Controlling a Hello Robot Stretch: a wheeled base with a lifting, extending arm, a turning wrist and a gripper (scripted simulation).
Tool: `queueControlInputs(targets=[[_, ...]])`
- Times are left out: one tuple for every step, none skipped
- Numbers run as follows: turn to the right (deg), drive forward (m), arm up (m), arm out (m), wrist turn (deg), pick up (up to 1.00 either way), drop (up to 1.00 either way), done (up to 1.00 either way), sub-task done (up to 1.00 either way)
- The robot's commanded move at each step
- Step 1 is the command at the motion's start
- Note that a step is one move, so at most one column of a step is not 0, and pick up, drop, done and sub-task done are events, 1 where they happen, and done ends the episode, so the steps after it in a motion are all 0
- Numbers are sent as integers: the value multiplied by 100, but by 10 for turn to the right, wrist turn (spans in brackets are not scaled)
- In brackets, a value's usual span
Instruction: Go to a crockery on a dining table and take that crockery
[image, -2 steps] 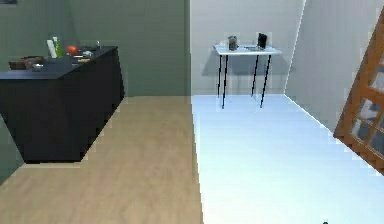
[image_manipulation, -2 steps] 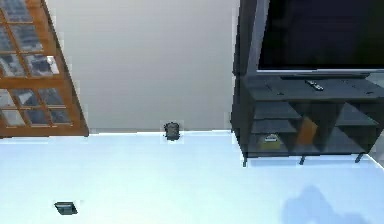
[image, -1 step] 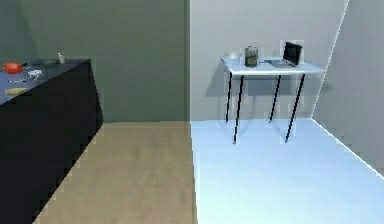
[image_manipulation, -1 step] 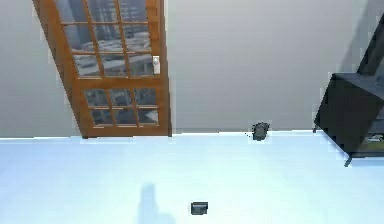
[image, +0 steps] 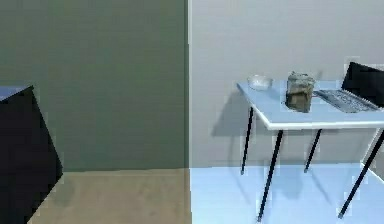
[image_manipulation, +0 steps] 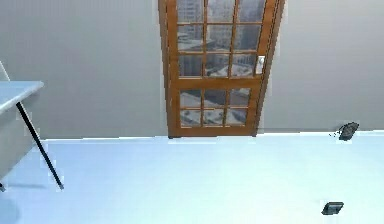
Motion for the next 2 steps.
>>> queueControlInputs(targets=[[-30,0,0,0,0,0,0,0,0],[0,25,0,0,0,0,0,0,0]])
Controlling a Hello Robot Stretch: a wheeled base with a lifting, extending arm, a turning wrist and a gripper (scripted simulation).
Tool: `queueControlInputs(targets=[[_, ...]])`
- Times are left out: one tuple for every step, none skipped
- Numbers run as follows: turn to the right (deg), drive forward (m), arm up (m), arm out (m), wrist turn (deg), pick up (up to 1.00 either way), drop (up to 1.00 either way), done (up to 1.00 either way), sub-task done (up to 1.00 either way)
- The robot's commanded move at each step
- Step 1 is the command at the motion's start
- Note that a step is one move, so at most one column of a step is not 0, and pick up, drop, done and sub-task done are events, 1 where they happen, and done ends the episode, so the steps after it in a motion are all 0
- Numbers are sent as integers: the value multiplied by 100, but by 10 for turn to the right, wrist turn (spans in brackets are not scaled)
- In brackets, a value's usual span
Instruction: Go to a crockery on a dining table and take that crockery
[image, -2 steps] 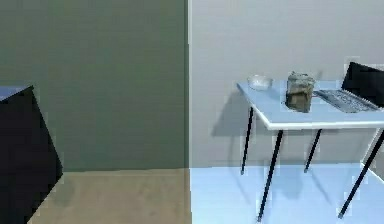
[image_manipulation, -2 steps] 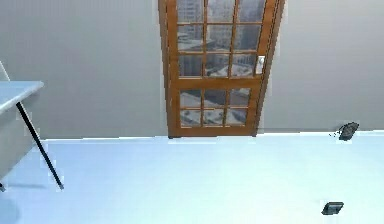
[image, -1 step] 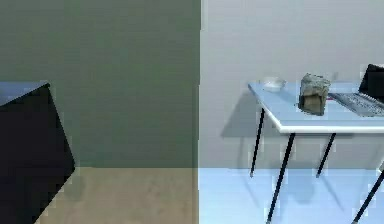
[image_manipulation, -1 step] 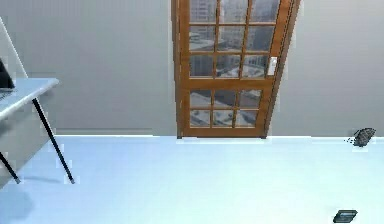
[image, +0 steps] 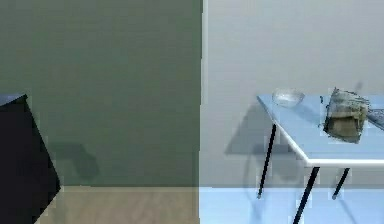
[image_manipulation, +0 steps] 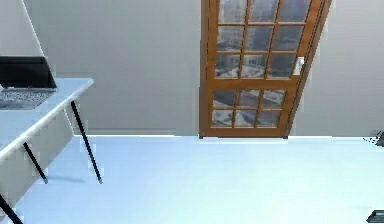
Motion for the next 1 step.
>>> queueControlInputs(targets=[[-60,0,0,0,0,0,0,0,0]])
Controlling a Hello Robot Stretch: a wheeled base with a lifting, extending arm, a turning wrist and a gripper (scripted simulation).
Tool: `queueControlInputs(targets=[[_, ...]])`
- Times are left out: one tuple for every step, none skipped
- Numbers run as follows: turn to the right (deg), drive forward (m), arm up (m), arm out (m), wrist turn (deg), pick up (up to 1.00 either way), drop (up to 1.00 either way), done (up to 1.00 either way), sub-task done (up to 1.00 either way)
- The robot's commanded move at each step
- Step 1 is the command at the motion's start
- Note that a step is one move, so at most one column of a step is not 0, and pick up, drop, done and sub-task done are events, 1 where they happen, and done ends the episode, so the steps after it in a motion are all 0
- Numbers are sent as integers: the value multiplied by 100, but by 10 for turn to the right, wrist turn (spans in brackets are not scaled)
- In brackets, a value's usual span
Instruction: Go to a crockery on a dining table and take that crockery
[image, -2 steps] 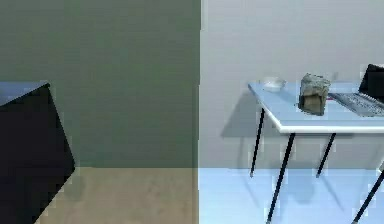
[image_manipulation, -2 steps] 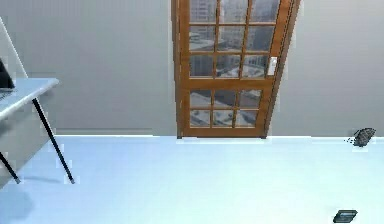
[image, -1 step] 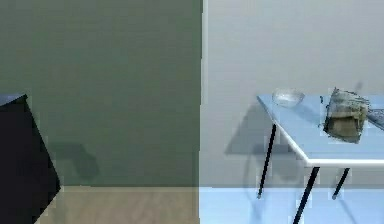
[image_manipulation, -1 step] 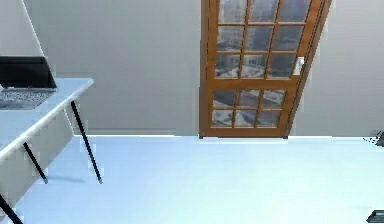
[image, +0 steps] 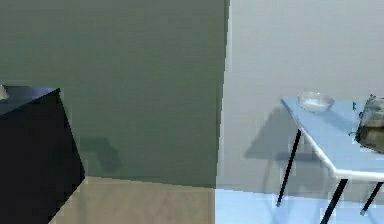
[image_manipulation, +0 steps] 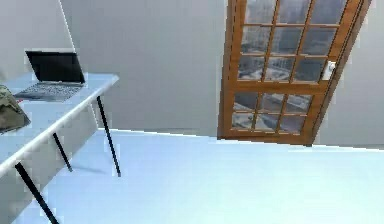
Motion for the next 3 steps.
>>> queueControlInputs(targets=[[0,35,0,0,0,0,0,0,0],[-420,0,0,0,0,0,0,0,0],[450,0,0,0,0,0,0,0,0]])
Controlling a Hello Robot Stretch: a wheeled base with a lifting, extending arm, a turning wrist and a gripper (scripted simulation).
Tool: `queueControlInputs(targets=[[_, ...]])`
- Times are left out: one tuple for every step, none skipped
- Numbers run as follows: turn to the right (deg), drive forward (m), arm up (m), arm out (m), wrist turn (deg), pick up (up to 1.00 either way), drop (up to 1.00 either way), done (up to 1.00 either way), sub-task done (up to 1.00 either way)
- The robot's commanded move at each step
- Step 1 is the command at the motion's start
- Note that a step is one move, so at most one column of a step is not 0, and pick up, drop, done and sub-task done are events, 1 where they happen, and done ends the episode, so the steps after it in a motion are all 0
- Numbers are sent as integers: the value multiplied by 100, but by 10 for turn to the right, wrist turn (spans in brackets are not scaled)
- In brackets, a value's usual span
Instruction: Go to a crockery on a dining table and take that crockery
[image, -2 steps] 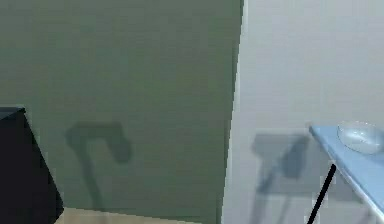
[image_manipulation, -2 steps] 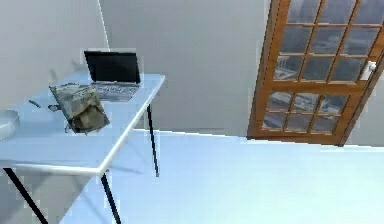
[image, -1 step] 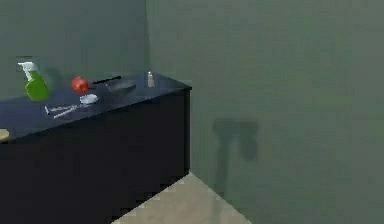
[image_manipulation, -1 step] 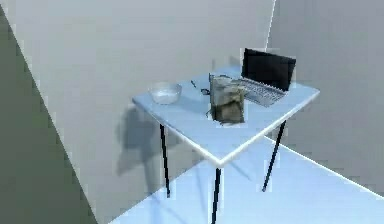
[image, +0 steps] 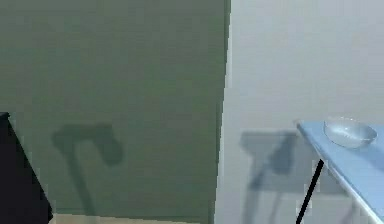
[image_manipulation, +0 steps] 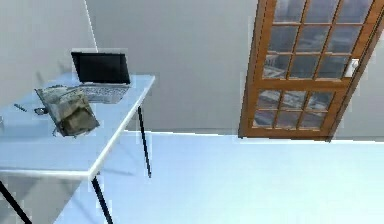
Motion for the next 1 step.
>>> queueControlInputs(targets=[[450,0,0,0,0,0,0,0,0]])
